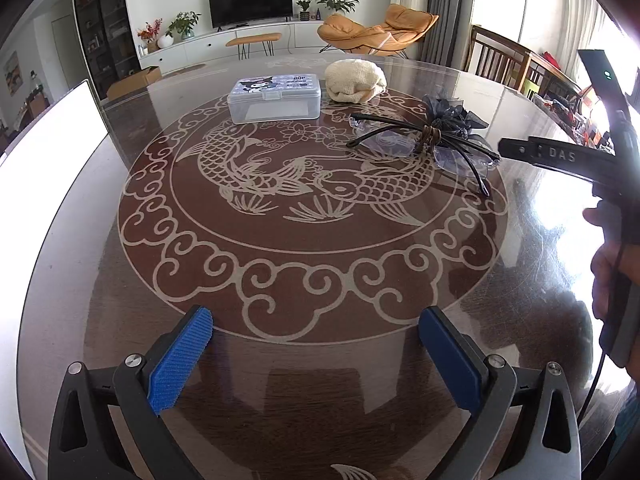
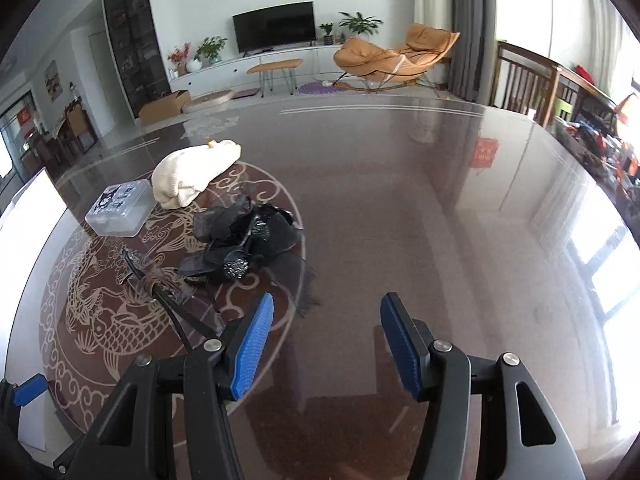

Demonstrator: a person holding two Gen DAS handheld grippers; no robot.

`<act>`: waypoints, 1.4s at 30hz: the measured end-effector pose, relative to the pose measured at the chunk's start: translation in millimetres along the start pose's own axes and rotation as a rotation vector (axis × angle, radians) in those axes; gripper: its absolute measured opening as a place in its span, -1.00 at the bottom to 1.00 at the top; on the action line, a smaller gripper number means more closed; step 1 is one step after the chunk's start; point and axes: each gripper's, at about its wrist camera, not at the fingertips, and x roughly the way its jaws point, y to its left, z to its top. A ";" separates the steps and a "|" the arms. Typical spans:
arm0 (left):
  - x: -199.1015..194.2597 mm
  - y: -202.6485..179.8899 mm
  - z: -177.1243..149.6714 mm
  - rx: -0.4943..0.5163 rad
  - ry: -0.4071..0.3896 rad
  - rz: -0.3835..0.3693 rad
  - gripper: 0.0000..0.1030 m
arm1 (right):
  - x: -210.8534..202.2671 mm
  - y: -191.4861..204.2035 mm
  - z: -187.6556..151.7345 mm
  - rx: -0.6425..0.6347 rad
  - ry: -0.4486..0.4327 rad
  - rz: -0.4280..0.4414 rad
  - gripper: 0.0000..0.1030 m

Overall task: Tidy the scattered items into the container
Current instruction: 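Move the left gripper to the clear glasses while the right gripper approaches the black bow clip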

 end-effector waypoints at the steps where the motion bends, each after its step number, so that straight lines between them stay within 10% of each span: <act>1: 0.0 0.0 0.0 0.000 0.000 0.000 1.00 | 3.5 7.4 1.9 -0.026 0.014 0.067 0.13; 5: 0.2 0.0 0.0 0.000 0.000 0.000 1.00 | -7.1 42.5 -10.9 -0.140 0.046 0.362 0.12; 19: 0.7 0.3 0.0 0.001 0.000 -0.001 1.00 | -55.9 28.2 -83.6 -0.151 0.031 0.151 0.12; 42: 6.5 -10.4 7.1 0.059 0.009 -0.041 1.00 | -53.2 30.5 -84.9 -0.193 0.033 0.090 0.15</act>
